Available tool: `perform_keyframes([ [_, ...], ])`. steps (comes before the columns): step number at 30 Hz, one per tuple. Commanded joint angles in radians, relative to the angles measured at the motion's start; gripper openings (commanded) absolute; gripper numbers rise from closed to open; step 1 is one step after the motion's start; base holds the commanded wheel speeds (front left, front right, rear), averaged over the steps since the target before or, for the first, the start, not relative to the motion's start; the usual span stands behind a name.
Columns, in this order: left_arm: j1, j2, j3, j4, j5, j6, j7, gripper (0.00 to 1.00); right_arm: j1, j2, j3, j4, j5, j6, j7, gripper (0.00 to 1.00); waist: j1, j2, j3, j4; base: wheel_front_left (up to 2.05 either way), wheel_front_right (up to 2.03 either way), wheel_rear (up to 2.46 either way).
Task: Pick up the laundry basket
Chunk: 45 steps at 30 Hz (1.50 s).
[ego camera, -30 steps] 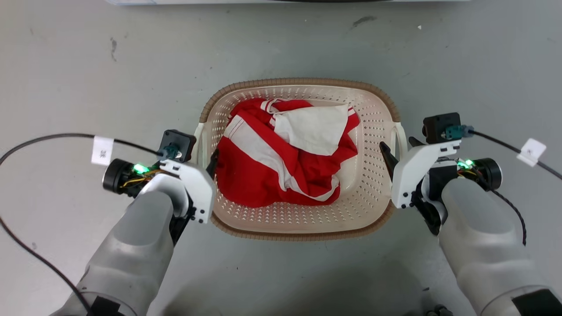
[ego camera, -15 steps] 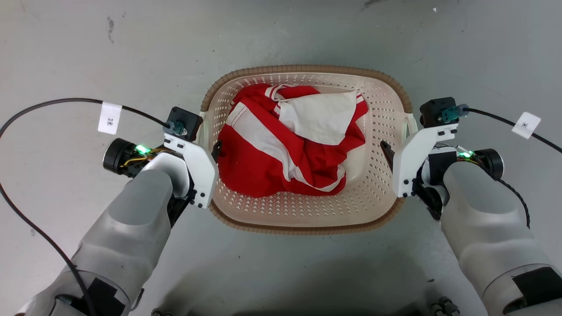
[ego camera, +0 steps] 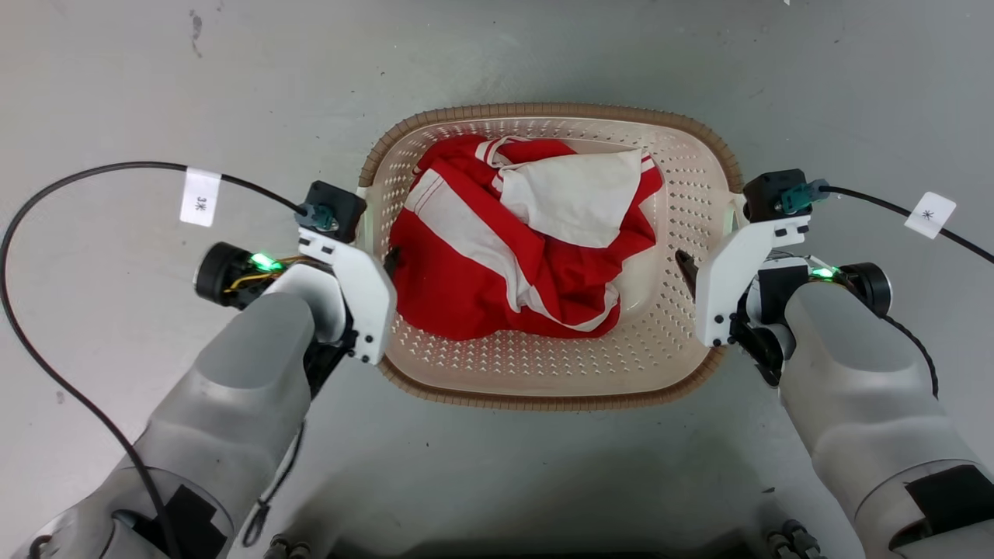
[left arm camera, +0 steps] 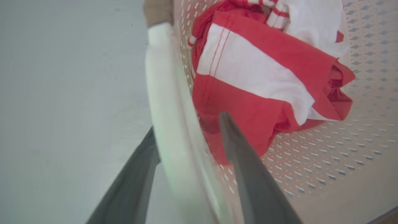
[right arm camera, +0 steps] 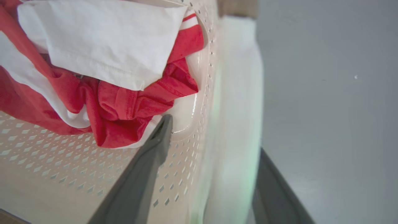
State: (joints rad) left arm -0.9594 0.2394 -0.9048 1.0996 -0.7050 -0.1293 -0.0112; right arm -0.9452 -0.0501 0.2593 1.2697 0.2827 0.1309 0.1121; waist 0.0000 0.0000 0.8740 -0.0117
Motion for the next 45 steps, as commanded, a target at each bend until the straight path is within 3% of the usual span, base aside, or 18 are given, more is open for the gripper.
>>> perform_keyframes([
  [1,-0.004,-0.002,-0.003,-0.005,-0.011,-0.001,0.003,0.00,-0.012,0.000,0.004,0.001,0.012,0.000,-0.002,0.00,0.0000,0.0000,0.000,0.002,0.00,0.00,0.00],
  [11,0.008,0.021,-0.092,-0.032,-0.106,-0.002,0.018,0.00,-0.013,-0.001,0.021,0.011,0.005,0.001,-0.013,0.00,0.0000,0.0000,-0.036,-0.002,0.00,0.00,0.00],
  [17,0.037,0.054,-0.156,-0.093,-0.203,-0.002,0.092,0.00,0.022,0.000,0.043,0.015,0.009,0.001,0.071,0.00,0.0000,0.0000,-0.131,-0.010,0.00,0.00,0.00],
  [28,0.091,0.173,-0.344,-0.264,-0.352,-0.006,0.343,0.00,0.077,-0.002,0.198,-0.030,0.096,0.001,0.375,0.00,0.0000,0.0000,-0.394,-0.044,0.00,0.00,0.00],
  [38,0.132,0.268,-0.373,-0.417,-0.502,-0.006,0.521,0.00,0.145,0.002,0.354,-0.136,0.258,0.006,0.679,0.00,0.0000,0.0000,-0.605,-0.065,0.00,0.00,0.00],
  [45,0.176,0.311,-0.376,-0.456,-0.572,-0.007,0.608,0.00,0.157,0.002,0.389,-0.139,0.326,0.006,0.766,0.00,0.0000,0.0000,-0.707,-0.067,0.00,0.00,0.00],
])
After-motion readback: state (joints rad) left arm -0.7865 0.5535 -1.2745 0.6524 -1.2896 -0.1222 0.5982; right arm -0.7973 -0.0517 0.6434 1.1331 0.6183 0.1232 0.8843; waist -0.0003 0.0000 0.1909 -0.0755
